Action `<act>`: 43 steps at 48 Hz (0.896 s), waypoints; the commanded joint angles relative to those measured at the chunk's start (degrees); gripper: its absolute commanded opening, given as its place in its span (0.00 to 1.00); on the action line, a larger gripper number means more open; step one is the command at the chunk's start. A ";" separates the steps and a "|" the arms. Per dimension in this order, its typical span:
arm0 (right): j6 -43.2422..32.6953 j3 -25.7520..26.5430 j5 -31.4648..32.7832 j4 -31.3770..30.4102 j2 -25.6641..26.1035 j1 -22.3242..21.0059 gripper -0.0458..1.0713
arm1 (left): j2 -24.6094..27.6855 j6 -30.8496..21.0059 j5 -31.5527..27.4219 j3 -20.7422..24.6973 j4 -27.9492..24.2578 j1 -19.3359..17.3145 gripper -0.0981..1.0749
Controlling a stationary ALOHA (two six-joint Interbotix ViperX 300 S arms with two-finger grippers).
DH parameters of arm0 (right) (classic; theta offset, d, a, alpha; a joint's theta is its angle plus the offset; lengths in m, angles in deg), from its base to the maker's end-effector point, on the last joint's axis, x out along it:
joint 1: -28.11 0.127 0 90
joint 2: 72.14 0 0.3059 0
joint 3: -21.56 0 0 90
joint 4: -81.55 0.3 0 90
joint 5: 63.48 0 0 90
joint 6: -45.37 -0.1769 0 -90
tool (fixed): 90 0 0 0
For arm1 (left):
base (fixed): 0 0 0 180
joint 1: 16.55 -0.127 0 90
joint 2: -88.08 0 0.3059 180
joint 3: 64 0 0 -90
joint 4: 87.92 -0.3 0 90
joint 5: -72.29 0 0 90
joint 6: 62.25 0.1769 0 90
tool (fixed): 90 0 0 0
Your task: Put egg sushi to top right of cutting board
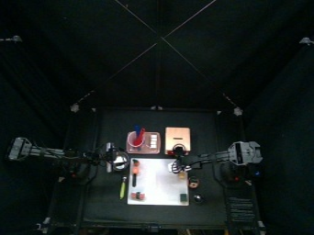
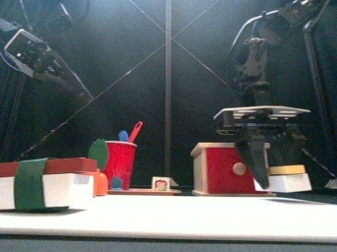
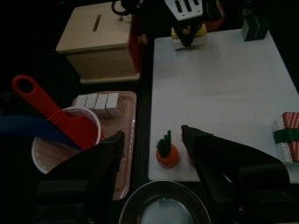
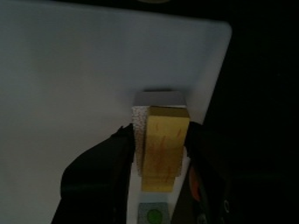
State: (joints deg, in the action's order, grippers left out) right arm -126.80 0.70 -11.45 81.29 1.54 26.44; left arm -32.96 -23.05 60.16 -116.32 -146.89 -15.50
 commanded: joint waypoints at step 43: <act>0.09 5.63 1.32 -2.55 3.34 0.88 0.94 | 0.09 -0.09 0.18 1.49 1.93 -0.44 0.85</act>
State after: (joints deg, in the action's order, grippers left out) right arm -126.80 3.17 -11.89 79.97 1.80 26.79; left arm -32.96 -23.05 60.16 -116.32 -145.22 -15.76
